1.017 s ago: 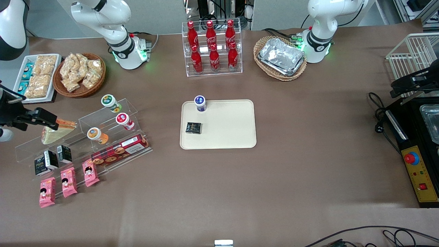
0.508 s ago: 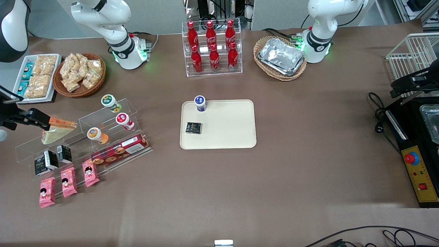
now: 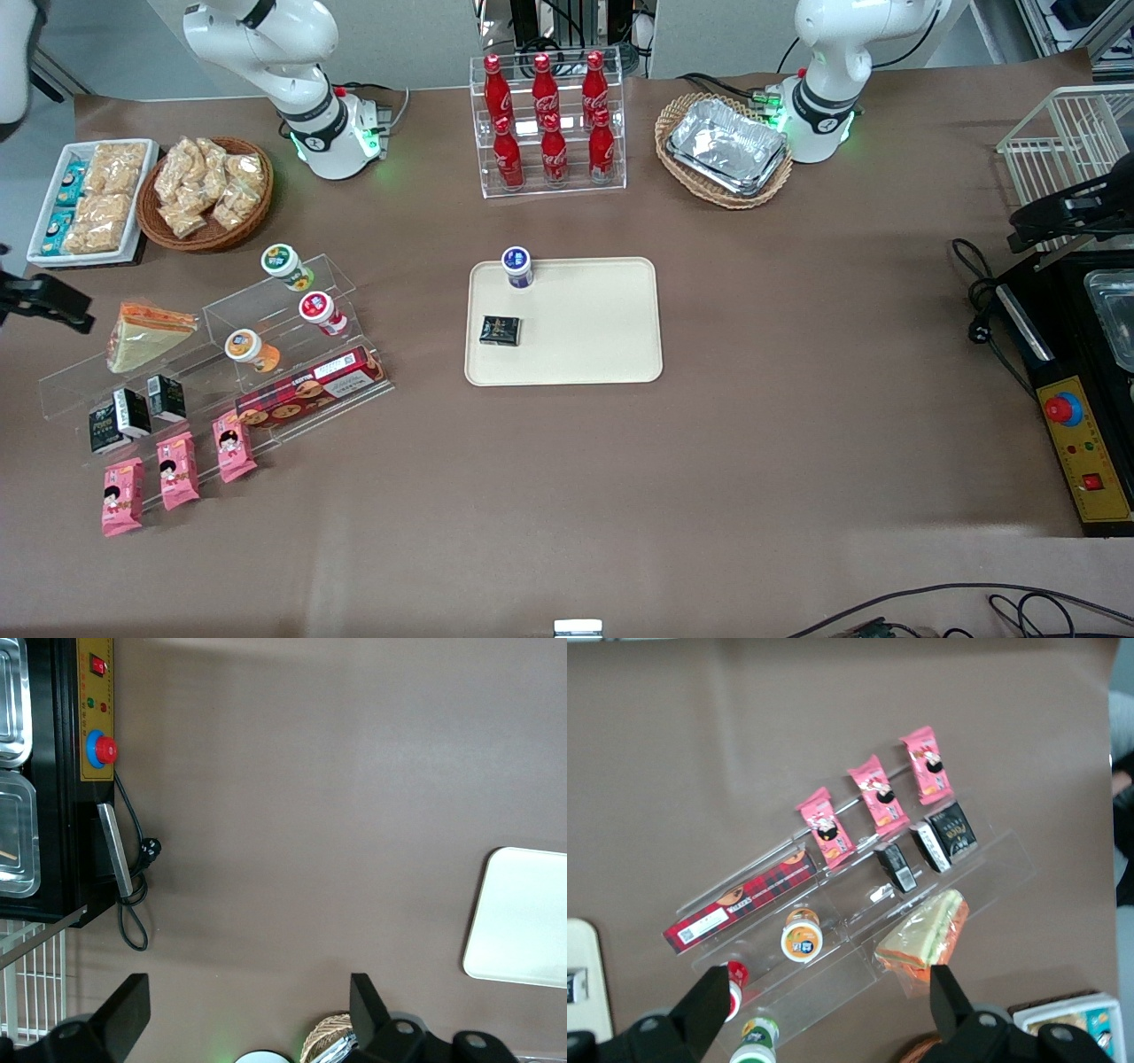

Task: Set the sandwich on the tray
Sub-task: 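Move the right gripper toward the wrapped triangular sandwich on the acrylic rack, then lower the right gripper around the sandwich and close on it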

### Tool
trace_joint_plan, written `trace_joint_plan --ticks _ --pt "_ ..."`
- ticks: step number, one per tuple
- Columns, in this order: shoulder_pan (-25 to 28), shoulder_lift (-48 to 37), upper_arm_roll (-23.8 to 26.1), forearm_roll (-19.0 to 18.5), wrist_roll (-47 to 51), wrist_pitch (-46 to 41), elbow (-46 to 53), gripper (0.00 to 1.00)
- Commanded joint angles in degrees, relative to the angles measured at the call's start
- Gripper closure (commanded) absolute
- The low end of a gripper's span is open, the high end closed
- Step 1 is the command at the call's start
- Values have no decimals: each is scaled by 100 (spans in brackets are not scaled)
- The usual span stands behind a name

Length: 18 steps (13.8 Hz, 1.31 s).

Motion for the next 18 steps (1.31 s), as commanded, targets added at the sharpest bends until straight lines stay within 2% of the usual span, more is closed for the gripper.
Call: trace_joint_plan --ticks 1,3,5,8,10,14,18 --pt "-11 -34 -290 190 894 -43 16 0" --pt "-3 -34 -518 199 1449 -61 16 0" --pt "-11 -16 -763 225 1521 -140 7 0" --pt "-11 10 -1369 777 1863 -158 -10 0" --pt "-11 45 -1555 832 2048 -167 -36 0" --pt "-11 124 -1617 832 2917 -386 -63 0" --pt "-20 195 -1678 840 3077 -343 -334 0"
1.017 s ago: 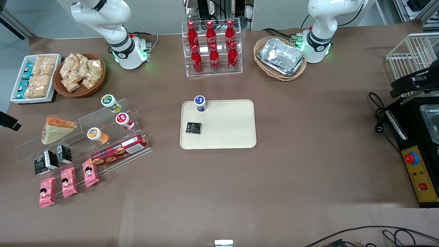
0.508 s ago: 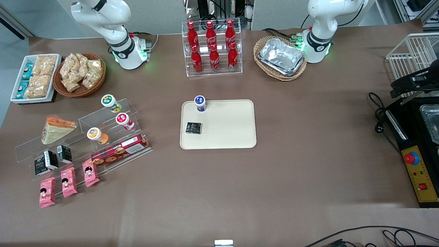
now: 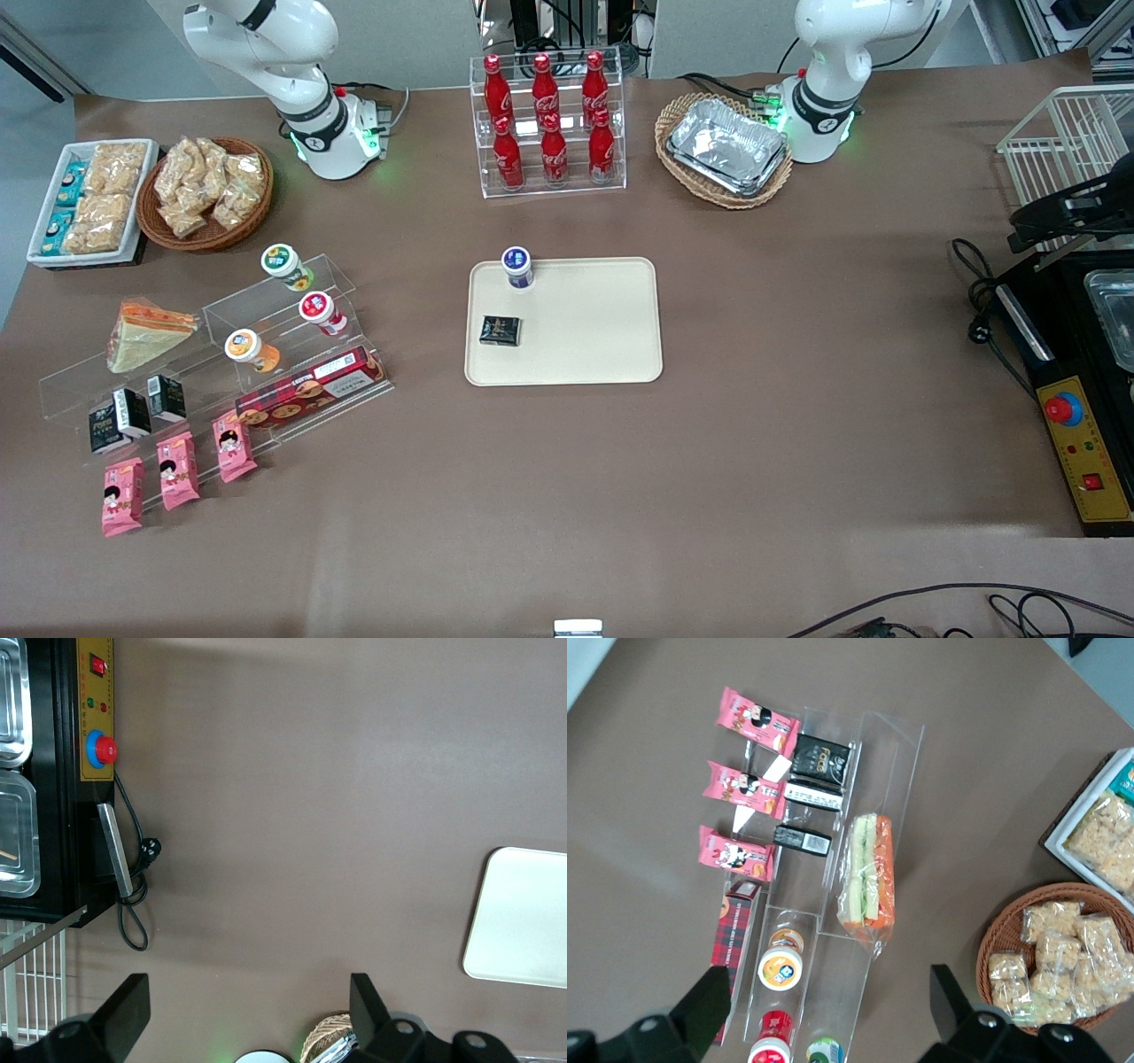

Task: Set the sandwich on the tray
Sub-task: 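Lower the right gripper around the sandwich and close on it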

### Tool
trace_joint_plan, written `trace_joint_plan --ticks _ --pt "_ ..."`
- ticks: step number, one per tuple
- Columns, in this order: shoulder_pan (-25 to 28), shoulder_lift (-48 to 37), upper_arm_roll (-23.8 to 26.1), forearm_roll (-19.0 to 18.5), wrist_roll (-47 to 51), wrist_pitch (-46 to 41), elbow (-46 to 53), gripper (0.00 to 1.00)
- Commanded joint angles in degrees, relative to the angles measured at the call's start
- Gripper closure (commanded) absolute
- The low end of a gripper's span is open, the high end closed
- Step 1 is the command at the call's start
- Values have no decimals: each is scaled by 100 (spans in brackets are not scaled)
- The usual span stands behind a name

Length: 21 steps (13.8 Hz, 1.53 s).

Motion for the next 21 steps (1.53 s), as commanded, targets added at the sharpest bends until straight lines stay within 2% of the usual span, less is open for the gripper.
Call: trace_joint_plan --ticks 1,9,14,21 --pt "22 13 -101 111 161 59 -322 0" --pt "23 -241 -180 242 170 1402 -1859 0" --pt "23 -672 -250 269 170 2685 -3266 0" --pt "31 -541 -250 444 170 3775 -3970 0"
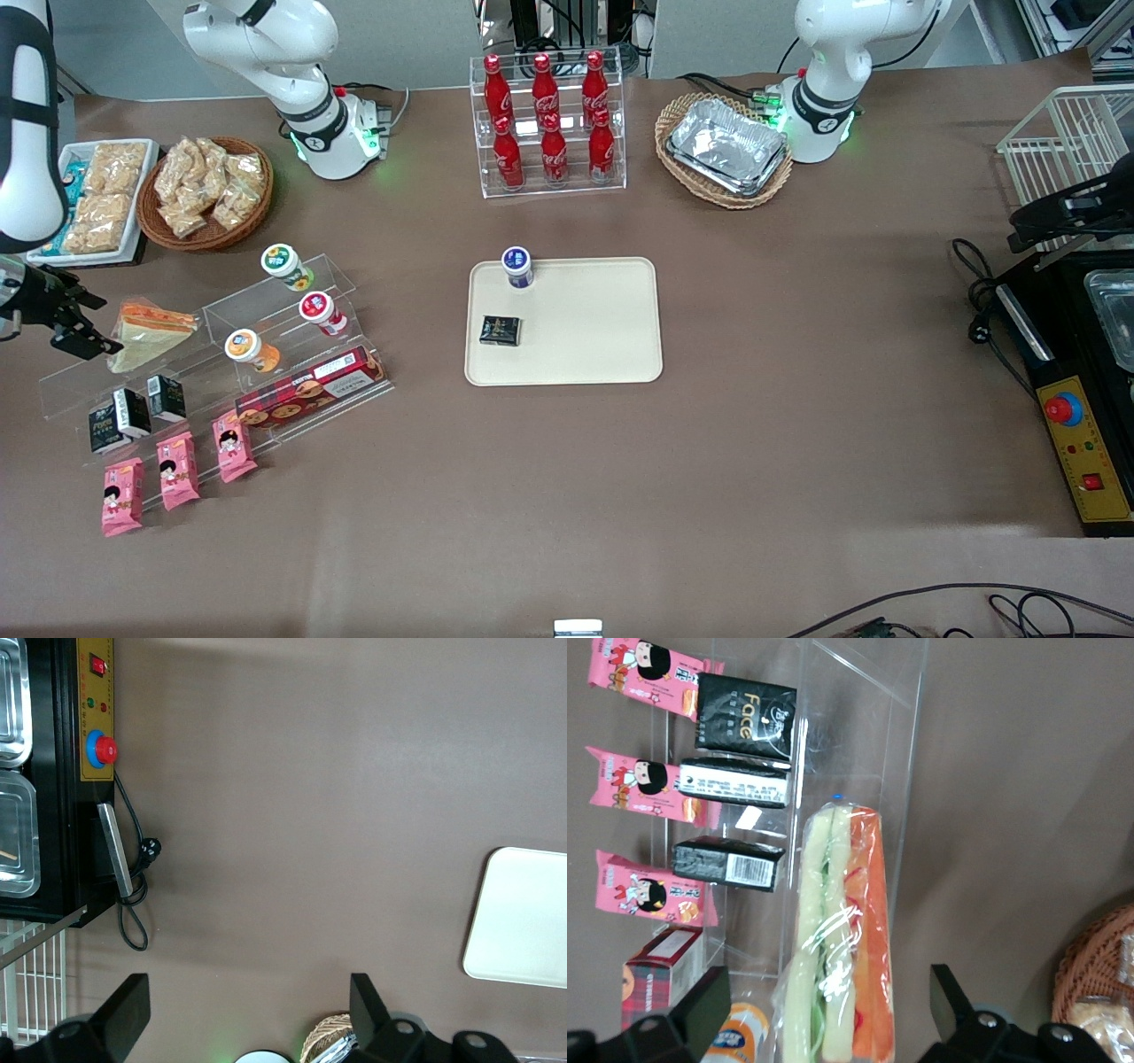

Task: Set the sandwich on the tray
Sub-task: 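Lower the right gripper around the sandwich and close on it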

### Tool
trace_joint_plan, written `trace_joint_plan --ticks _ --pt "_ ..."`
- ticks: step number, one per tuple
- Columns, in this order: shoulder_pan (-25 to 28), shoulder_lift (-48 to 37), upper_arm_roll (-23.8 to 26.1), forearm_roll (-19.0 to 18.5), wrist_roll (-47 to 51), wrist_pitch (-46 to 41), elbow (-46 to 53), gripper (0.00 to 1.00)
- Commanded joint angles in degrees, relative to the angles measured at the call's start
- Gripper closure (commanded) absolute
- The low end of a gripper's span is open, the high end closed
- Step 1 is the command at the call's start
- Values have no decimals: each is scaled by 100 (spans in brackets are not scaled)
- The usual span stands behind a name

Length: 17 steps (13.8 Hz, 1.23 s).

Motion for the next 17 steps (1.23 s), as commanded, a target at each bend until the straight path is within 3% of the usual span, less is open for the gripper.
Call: trace_joint_plan --ticks 1,3,6,9,11,15,17 --pt "47 -57 -14 246 63 660 -480 0" --pt "65 -4 -14 256 72 837 -595 0" --pt "82 49 -6 256 90 829 -630 19" --pt "91 40 3 247 72 741 -622 52" --pt "91 49 12 247 11 662 -613 69" --pt "82 49 30 256 -16 407 -429 72" --pt "91 101 30 247 -42 -126 -9 72"
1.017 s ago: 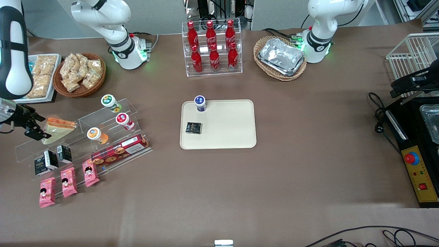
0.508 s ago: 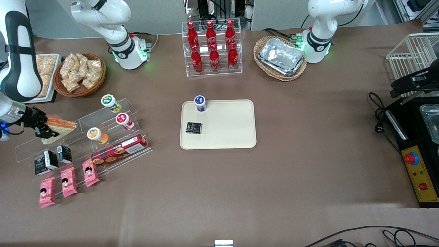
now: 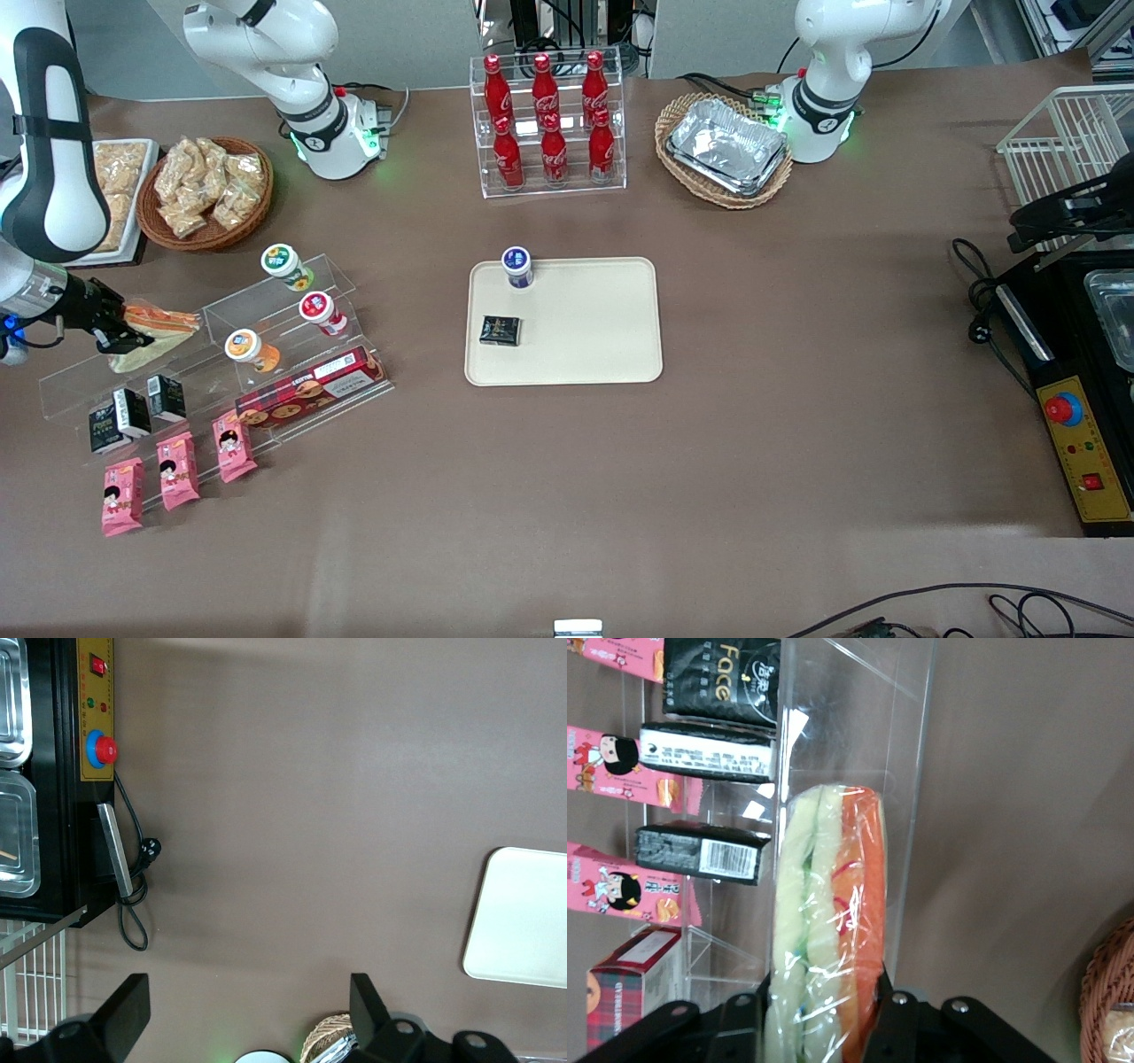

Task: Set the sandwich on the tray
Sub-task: 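Lift the sandwich off the rack and carry it over the cream tray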

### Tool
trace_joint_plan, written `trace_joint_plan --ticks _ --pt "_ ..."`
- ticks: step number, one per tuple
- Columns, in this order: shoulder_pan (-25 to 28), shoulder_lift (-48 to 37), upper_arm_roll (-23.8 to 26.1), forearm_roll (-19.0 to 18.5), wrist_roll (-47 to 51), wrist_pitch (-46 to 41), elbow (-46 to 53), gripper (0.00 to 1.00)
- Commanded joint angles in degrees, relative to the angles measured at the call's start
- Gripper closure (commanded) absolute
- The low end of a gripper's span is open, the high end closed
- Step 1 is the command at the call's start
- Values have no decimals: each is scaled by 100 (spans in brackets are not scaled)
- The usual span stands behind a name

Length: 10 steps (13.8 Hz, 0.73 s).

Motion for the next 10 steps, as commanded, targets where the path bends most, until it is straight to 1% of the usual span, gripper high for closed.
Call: trace_joint_plan --ticks 1,5,8,10 --pt "28 111 6 117 -49 -1065 807 72" --pt "63 155 24 100 -66 -2015 1722 72" --pt "282 208 24 100 -40 -2762 2522 71" --pt "458 208 24 100 -22 -3036 2883 71"
